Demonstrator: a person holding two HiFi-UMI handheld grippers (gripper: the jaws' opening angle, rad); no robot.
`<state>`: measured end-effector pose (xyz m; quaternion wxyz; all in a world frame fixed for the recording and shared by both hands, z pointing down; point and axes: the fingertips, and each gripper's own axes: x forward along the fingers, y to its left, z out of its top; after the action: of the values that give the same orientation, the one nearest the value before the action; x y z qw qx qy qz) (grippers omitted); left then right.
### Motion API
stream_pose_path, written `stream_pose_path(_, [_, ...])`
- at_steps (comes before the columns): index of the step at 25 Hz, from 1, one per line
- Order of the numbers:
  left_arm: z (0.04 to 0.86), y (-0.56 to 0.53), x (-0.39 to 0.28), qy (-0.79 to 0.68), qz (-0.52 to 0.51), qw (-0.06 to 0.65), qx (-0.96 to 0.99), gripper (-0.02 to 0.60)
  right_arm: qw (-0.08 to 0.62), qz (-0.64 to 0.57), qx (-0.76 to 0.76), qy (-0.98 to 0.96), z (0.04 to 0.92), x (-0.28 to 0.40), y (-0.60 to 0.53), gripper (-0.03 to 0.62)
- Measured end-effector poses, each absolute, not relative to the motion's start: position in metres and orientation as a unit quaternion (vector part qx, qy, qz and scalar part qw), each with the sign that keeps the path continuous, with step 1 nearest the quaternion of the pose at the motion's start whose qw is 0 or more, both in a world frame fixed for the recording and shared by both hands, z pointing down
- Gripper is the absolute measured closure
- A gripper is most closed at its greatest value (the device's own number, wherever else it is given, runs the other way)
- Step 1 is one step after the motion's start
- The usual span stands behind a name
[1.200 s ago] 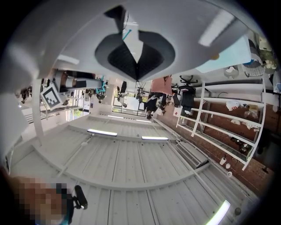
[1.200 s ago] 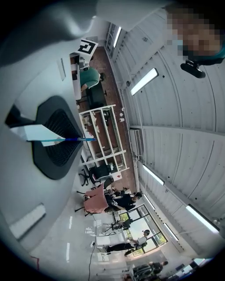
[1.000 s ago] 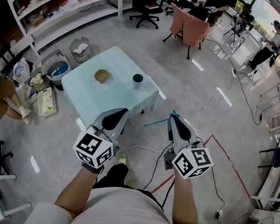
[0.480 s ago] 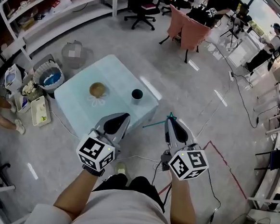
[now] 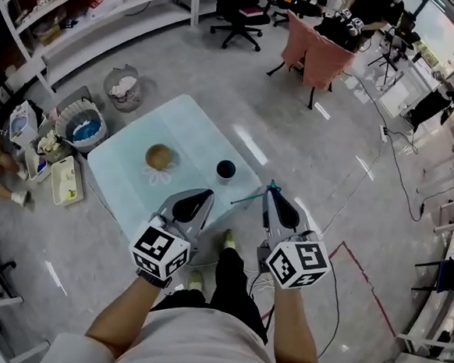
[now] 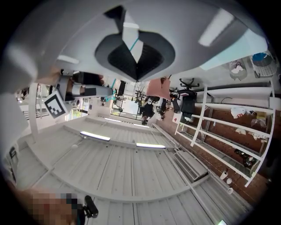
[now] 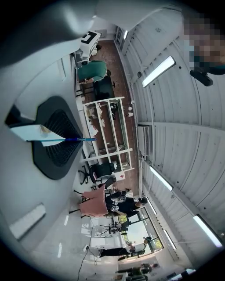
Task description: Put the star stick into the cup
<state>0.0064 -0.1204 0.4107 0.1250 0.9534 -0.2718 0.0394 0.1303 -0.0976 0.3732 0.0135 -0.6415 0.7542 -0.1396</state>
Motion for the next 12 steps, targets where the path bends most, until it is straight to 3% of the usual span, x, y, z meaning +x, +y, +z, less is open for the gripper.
stream_pose_path(12, [0.463,-0.209,0.041,-0.322,0.060,0.151,0.933,0.575,-0.015,-0.157,-0.584,0.796,0.438,0.153,-0.220,0.565])
